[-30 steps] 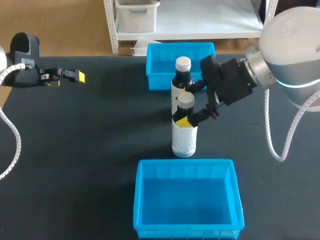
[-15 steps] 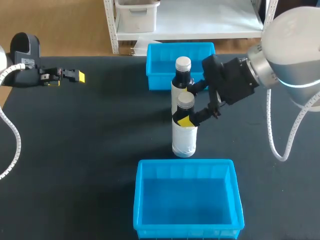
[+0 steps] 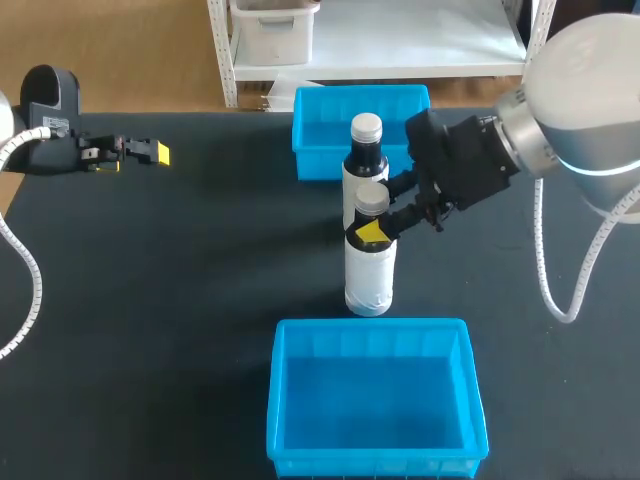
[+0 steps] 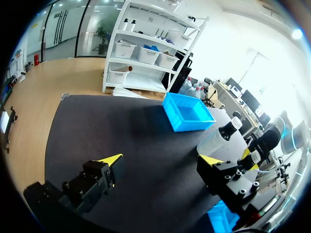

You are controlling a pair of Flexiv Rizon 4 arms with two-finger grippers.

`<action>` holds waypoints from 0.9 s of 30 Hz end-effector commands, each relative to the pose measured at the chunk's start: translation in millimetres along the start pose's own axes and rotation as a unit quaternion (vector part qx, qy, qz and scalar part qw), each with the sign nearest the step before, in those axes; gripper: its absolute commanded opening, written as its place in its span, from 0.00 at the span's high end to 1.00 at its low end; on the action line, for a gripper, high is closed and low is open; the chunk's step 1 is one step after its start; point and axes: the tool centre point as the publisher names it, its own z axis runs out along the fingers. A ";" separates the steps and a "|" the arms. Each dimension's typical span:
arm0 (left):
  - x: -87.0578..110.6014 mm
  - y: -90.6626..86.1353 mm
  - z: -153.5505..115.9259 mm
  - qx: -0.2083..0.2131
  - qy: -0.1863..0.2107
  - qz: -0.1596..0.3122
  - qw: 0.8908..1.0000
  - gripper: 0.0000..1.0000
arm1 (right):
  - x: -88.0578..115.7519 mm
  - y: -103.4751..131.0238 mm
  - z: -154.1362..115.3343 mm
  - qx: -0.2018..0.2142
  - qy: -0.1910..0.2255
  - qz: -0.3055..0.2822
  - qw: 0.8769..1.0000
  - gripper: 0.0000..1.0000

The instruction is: Pick up the bottle, and place it in the far bin if it is heavy, or in the near bin if it is light.

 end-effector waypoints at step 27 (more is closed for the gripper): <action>0.0 0.0 0.0 0.000 0.000 0.000 1.000 0.00 | -86.3 67.3 -59.0 0.016 -0.021 -0.077 0.997 1.00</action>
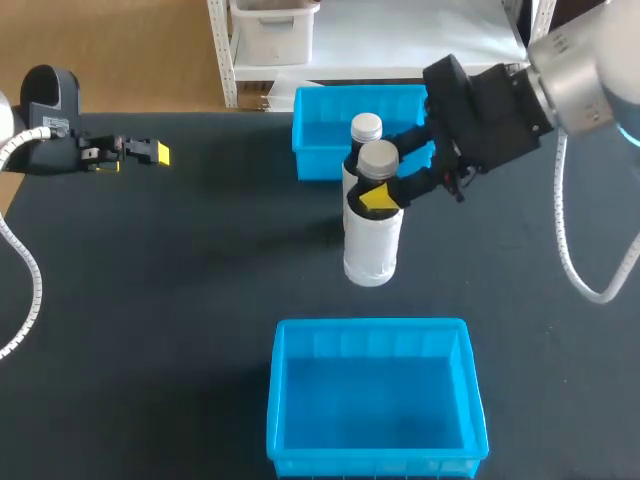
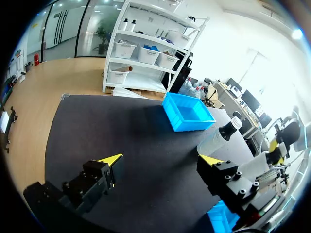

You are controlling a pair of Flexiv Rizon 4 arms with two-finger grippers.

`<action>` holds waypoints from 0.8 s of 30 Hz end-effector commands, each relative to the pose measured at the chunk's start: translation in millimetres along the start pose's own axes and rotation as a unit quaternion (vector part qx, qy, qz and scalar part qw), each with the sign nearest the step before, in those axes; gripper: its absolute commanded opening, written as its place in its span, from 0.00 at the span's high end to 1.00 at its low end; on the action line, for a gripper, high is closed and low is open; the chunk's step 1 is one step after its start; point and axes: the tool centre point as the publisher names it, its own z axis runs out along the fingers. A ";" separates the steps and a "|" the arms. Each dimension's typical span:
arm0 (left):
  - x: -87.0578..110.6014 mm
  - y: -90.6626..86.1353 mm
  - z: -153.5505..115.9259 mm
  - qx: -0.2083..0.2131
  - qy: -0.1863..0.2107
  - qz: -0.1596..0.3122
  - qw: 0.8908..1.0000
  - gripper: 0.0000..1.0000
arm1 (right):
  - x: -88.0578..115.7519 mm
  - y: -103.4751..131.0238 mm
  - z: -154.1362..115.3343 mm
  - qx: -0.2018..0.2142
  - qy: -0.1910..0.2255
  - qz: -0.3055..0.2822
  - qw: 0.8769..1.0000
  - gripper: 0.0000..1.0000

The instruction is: Pick up the bottle, and place it in the far bin if it is heavy, or in the near bin if it is light.

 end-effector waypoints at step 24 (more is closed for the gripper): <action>0.0 0.0 0.0 0.000 0.000 0.000 1.000 0.00 | -13.7 112.3 46.3 -0.111 -0.017 -0.047 0.993 1.00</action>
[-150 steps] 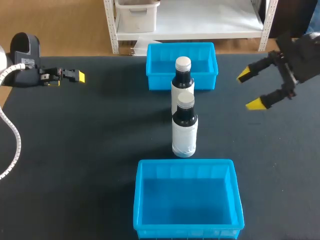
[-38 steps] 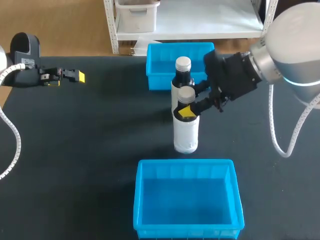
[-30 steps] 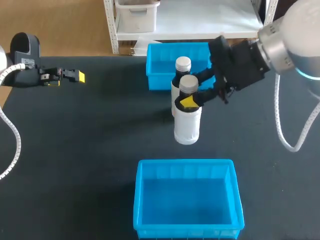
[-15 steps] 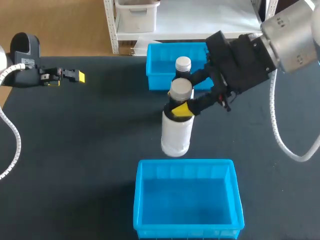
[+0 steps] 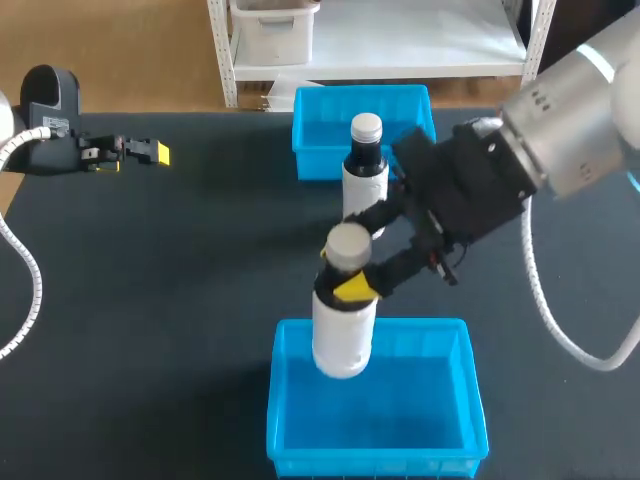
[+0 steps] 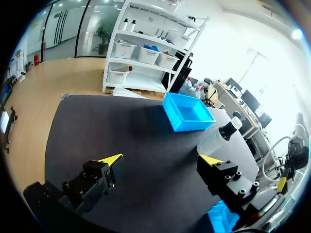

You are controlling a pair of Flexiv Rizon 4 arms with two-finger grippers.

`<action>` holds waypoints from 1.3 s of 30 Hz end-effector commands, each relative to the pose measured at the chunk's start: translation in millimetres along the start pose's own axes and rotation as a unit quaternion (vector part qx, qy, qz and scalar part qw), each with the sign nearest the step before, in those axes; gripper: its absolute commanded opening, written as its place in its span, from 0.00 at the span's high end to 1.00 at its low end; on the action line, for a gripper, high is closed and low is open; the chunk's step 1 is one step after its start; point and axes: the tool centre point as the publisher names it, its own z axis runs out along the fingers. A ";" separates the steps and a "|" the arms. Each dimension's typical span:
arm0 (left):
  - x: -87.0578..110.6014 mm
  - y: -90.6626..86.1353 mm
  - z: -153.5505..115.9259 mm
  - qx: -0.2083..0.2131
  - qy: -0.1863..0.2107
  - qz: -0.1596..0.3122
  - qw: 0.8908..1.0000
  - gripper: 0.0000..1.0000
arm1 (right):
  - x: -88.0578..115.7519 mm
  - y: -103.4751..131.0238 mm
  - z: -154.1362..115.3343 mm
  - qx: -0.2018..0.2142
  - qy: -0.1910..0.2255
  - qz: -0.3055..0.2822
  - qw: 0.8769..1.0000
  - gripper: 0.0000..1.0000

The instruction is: Pick up the bottle, and place it in the far bin if it is heavy, or in the near bin if it is light.

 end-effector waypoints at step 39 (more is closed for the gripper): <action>0.0 0.0 0.0 0.000 0.000 0.000 1.000 0.00 | 56.5 3.3 58.1 -0.062 0.007 -0.028 0.998 1.00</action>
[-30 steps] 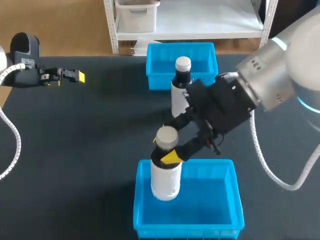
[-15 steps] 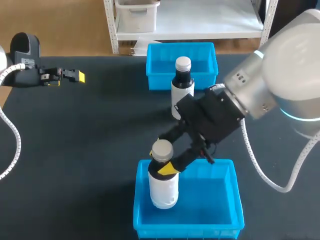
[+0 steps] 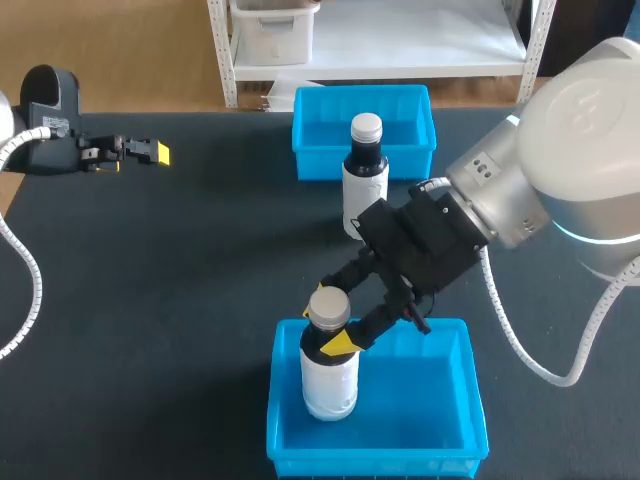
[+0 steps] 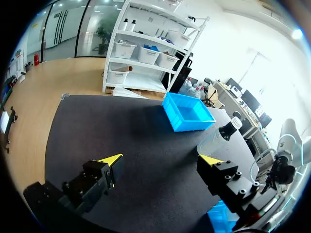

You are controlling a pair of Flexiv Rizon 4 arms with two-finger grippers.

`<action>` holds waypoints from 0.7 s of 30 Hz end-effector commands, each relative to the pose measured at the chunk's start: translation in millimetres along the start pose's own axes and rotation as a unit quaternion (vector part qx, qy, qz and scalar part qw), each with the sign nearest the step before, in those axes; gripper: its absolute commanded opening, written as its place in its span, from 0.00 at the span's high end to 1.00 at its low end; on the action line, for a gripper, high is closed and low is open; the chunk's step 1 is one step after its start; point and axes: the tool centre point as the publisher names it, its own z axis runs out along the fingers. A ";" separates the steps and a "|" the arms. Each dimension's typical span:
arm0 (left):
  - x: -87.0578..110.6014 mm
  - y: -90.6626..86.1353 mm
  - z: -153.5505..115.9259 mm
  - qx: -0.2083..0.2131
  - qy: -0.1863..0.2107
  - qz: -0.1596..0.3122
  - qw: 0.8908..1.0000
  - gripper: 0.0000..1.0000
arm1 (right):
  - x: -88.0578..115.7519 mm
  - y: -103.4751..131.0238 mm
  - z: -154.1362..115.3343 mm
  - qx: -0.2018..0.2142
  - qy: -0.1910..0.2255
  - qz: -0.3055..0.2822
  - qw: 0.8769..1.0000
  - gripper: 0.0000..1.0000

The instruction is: Pick up the bottle, and place it in the far bin if it is heavy, or in the near bin if it is light.

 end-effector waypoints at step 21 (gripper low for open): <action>0.0 0.0 0.0 0.000 0.000 0.000 1.000 0.00 | 18.8 4.0 -28.0 0.010 0.013 0.023 1.000 0.00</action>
